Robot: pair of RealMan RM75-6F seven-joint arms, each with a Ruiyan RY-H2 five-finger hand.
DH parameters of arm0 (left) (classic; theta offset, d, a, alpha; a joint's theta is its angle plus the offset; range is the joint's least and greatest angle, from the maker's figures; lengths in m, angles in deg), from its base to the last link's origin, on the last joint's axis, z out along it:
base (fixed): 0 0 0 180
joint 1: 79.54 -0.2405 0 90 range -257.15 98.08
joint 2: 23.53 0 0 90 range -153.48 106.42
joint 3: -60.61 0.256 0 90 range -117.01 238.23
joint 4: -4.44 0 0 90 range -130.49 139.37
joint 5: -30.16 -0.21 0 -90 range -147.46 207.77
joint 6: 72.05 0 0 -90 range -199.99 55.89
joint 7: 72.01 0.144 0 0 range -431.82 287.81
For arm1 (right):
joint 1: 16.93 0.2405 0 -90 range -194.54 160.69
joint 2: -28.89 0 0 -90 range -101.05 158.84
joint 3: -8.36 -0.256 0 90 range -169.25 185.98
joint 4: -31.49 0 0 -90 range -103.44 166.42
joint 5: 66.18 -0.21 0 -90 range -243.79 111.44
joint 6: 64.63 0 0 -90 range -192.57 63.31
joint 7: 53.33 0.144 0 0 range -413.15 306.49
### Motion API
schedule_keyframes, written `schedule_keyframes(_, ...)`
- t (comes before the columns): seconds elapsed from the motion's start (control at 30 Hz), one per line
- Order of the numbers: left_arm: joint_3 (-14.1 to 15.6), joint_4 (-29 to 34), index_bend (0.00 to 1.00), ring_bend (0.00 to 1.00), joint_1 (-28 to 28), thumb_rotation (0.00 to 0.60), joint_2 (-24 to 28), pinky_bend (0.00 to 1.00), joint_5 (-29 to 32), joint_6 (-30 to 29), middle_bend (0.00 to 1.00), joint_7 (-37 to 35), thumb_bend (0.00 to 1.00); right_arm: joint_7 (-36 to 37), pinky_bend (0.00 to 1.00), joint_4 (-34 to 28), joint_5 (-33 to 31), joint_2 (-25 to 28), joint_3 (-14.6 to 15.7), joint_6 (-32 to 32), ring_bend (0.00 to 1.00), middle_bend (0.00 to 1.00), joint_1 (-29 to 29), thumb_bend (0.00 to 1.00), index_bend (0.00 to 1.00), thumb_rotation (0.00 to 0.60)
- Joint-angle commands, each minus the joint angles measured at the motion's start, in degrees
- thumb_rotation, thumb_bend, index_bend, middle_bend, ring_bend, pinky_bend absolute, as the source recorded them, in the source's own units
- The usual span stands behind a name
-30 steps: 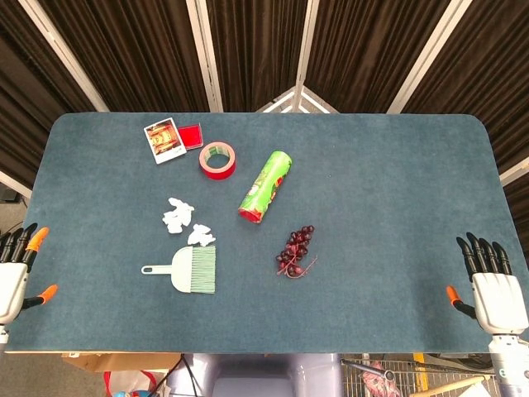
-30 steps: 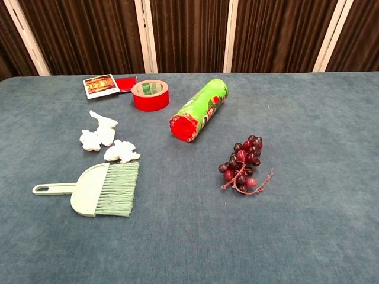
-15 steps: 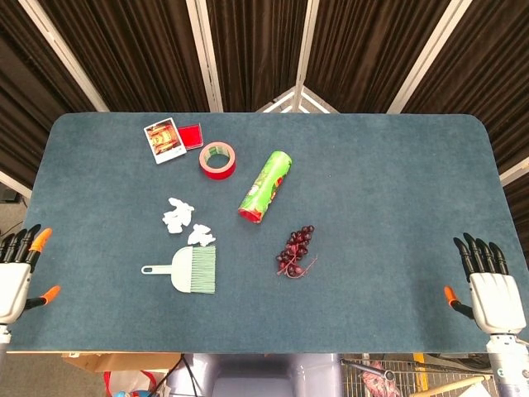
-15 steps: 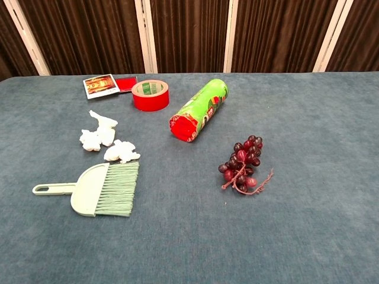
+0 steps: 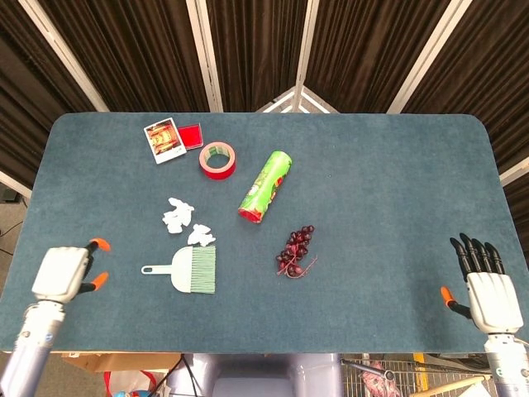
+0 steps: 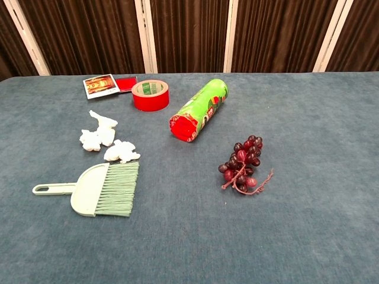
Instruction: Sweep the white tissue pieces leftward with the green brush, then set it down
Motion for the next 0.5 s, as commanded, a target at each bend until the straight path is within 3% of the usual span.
schedule_keyframes(0.03,-1.69,2.57,0.48,1.0,4.68,0.6,-6.11,1.0,9.22,4.1,1.0,11.09,0.39,0.48,0.0,0.21,0.4,-0.02,0.14,-0.13,0.0,0.0,0.0,0.32,0.0,0.6)
schedule_keyframes(0.27,-2.86,1.95,0.47,1.0,8.66,0.6,-13.27,1.0,19.61,2.65,1.0,21.8,0.42,1.68,0.0,0.31,0.94,0.17,0.12,-0.63,0.0,0.0,-0.07,0.32,0.0,0.6)
schedule_keyframes(0.5,-3.52,-0.88,0.45,1.0,11.1,0.6,-17.81,1.0,24.39,1.3,1.0,24.99,0.42,1.78,0.0,0.28,1.07,0.01,0.19,-0.61,0.0,0.0,-0.03,0.32,0.0,0.6)
